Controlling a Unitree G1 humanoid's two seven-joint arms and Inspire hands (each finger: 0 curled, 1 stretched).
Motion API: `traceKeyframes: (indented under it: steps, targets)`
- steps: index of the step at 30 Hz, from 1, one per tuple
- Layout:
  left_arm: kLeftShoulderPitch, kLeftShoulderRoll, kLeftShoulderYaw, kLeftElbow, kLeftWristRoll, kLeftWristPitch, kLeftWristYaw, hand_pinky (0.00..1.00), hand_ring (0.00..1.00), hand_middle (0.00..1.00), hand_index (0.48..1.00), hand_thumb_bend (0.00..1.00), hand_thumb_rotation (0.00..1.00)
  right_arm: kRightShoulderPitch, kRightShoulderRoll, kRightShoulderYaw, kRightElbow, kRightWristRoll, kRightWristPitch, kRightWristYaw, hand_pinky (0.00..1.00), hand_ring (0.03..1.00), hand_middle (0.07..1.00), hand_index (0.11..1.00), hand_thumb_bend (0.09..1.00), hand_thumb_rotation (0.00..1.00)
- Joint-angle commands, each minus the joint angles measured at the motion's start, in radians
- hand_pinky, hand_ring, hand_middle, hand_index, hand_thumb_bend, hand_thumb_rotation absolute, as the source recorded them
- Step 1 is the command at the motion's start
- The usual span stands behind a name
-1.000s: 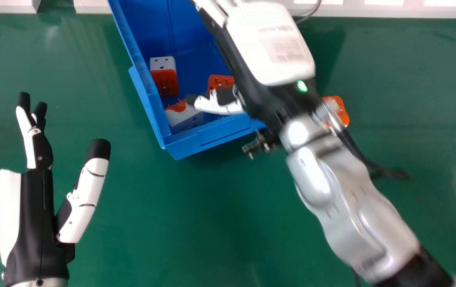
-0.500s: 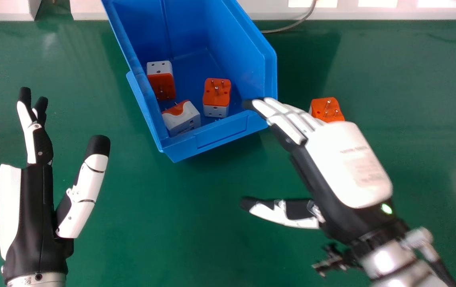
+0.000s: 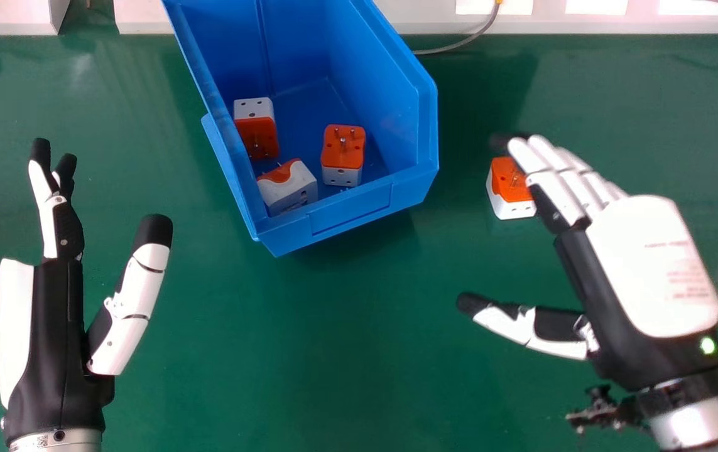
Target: Pick all objects and put in blue box
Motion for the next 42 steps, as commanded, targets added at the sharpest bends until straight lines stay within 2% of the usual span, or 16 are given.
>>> traceKeyframes:
  steps: [1,5,6,7,11,14,17,19,21,24,31,33,38,42]
  targets:
    - [0.001,0.006,0.004,-0.011,-0.006,-0.017,0.000,1.00,1.00,1.00,1.000,0.56,0.86,-0.047,0.007,-0.015,0.015,-0.011,0.013,0.003,0.76,0.895,0.927,0.923,0.411,0.41]
    - [0.002,0.007,0.006,-0.020,0.006,-0.014,0.003,1.00,1.00,1.00,1.000,0.58,0.87,-0.123,0.009,-0.010,0.082,-0.036,0.041,0.003,0.77,0.902,0.929,0.920,0.413,0.43]
    - [0.002,0.006,0.006,-0.023,0.006,-0.012,0.003,1.00,1.00,1.00,1.000,0.58,0.87,-0.143,0.009,-0.006,0.100,-0.045,0.048,0.003,0.76,0.902,0.928,0.920,0.411,0.45]
    - [0.002,0.007,0.006,-0.022,0.001,-0.017,0.001,1.00,1.00,1.00,1.000,0.58,0.87,-0.165,0.010,-0.003,0.122,-0.048,0.053,0.003,0.76,0.899,0.925,0.917,0.412,0.44]
    - [0.000,0.008,0.008,-0.024,0.006,-0.013,0.002,1.00,1.00,1.00,1.000,0.56,0.87,-0.257,0.015,0.016,0.223,-0.057,0.074,-0.001,0.75,0.878,0.904,0.902,0.422,0.47]
    - [0.000,0.007,0.010,-0.026,0.002,-0.011,0.001,1.00,1.00,1.00,1.000,0.57,0.86,-0.328,0.010,0.033,0.307,-0.060,0.092,0.002,0.74,0.866,0.895,0.885,0.440,0.46]
    - [0.002,0.008,0.013,-0.028,0.004,-0.009,0.001,1.00,1.00,1.00,1.000,0.58,0.87,-0.404,0.005,0.053,0.400,-0.059,0.120,0.020,0.75,0.875,0.900,0.888,0.442,0.45]
    - [0.004,0.010,0.015,-0.032,0.001,-0.007,-0.002,1.00,1.00,1.00,1.000,0.57,0.87,-0.461,0.001,0.068,0.481,-0.056,0.129,0.019,0.75,0.881,0.903,0.886,0.442,0.44]
    - [0.008,0.008,0.017,-0.037,-0.007,0.000,-0.006,1.00,1.00,1.00,1.000,0.58,0.87,-0.525,-0.003,0.084,0.578,-0.055,0.136,0.010,0.75,0.874,0.899,0.883,0.443,0.45]
    - [0.017,0.005,0.020,-0.054,-0.009,0.018,-0.010,1.00,1.00,1.00,1.000,0.60,0.87,-0.616,-0.009,0.115,0.715,-0.058,0.156,0.016,0.73,0.856,0.888,0.875,0.453,0.45]
    - [0.035,0.000,0.029,-0.101,-0.033,0.061,-0.031,1.00,1.00,1.00,1.000,0.62,0.86,-0.786,0.000,0.185,0.991,-0.043,0.184,0.005,0.72,0.846,0.878,0.865,0.471,0.44]
    - [0.037,-0.005,0.031,-0.112,-0.037,0.074,-0.030,1.00,1.00,1.00,1.000,0.63,0.85,-0.834,0.008,0.204,1.075,-0.037,0.187,-0.006,0.73,0.846,0.877,0.860,0.480,0.44]
    - [0.038,-0.001,0.039,-0.117,-0.042,0.074,-0.031,1.00,1.00,1.00,1.000,0.64,0.87,-0.925,0.028,0.241,1.211,-0.024,0.212,-0.020,0.73,0.842,0.872,0.850,0.495,0.42]
    - [0.045,-0.002,0.042,-0.127,-0.049,0.082,-0.038,1.00,1.00,1.00,1.000,0.65,0.87,-0.988,0.041,0.261,1.306,-0.013,0.216,-0.035,0.72,0.831,0.863,0.844,0.501,0.41]
